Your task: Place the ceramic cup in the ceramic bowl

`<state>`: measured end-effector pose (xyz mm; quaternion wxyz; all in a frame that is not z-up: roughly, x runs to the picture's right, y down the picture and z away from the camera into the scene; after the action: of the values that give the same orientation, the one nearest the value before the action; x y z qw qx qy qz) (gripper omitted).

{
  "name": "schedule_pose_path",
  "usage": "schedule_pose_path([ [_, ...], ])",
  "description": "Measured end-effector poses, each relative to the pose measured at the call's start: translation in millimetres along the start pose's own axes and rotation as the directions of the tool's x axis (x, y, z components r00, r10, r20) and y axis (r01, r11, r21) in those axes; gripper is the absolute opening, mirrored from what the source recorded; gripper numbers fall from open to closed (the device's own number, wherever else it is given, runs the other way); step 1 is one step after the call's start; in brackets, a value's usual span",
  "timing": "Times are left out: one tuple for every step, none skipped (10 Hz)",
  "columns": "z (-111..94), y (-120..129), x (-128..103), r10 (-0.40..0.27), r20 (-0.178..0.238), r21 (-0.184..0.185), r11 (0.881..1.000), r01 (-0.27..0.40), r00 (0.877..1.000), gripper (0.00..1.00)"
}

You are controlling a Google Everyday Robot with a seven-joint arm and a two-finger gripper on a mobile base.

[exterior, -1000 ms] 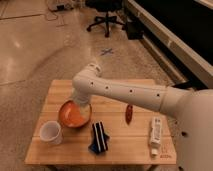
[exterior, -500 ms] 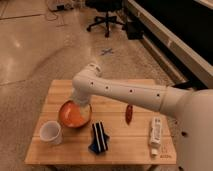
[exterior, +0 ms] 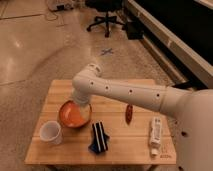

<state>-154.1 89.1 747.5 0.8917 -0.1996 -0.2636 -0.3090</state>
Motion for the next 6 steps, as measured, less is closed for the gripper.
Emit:
schedule_pose_path([
  [0,0,0,0.0,0.0,0.0,1.0,0.0,1.0,0.8],
  [0,0,0,0.0,0.0,0.0,1.0,0.0,1.0,0.8],
  [0,0,0,0.0,0.0,0.0,1.0,0.0,1.0,0.8],
  [0,0,0,-0.003,-0.001,-0.001,1.0,0.003,1.0,0.8],
  [0,2,-7,-0.026,-0.004,-0.006,1.0,0.026,1.0,0.8],
  [1,4,-15,-0.054,-0.006,-0.012,0.998,0.054,0.999,0.8],
])
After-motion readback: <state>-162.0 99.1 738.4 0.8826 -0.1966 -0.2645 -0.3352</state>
